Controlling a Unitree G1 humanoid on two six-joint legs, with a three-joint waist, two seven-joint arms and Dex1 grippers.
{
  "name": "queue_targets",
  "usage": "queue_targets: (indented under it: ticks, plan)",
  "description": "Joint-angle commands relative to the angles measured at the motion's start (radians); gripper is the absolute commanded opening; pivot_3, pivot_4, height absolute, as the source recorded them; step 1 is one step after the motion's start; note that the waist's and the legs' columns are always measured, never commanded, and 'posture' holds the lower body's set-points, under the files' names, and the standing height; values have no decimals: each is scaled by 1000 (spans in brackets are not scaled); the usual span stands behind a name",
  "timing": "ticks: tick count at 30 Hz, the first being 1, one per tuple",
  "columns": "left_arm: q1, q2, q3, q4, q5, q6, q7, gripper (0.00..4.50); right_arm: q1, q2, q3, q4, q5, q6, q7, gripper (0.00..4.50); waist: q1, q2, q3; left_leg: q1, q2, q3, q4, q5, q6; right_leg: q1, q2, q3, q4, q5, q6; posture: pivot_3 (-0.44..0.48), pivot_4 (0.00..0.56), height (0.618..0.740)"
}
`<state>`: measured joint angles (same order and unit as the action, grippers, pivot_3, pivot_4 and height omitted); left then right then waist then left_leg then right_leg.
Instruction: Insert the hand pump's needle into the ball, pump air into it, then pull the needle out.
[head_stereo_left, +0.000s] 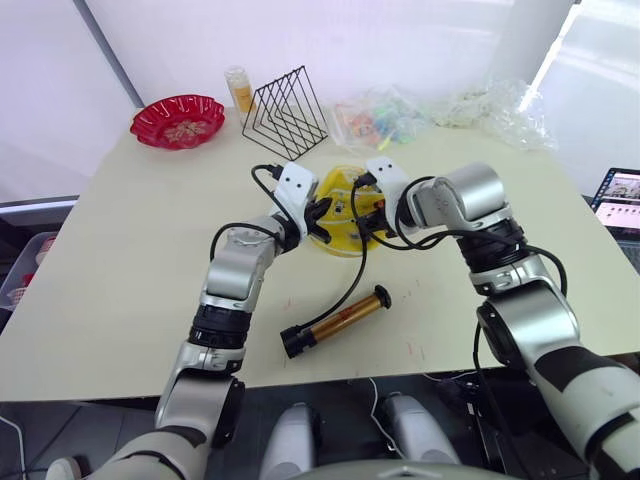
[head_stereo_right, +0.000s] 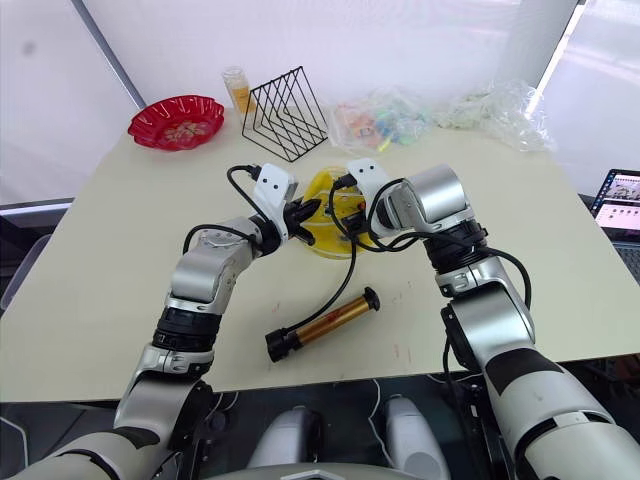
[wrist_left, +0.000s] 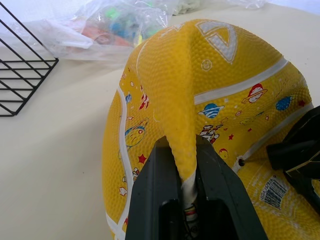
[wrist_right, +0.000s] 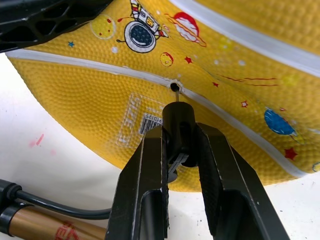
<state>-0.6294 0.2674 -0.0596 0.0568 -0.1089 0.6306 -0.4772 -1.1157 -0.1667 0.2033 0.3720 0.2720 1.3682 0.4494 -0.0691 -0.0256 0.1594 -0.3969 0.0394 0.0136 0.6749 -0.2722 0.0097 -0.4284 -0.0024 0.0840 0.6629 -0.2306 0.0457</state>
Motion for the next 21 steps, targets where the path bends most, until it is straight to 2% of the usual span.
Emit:
queue_targets:
  ticks: [1, 10, 21]
  plan:
    - [9, -45, -76, -46, -45, 6, -67, 41, -22, 62, 0, 2, 12, -53, 12, 298, -1, 0, 0, 0, 0, 0, 0, 0, 0, 0, 0, 0, 0, 0, 0, 0, 150, 735]
    - [13, -50, -79, -52, -46, 7, -69, 41, -15, 81, -21, 30, 3, -90, 26, 298, -3, 0, -1, 1, 0, 0, 0, 0, 0, 0, 0, 0, 0, 0, 0, 0, 150, 735]
    - [15, -29, -63, -16, -32, -19, -74, 41, 14, 20, -11, 10, -35, -151, 68, 298, -4, 0, -1, 1, 0, 0, 0, 0, 0, 0, 1, 0, 0, 0, 0, 0, 150, 735]
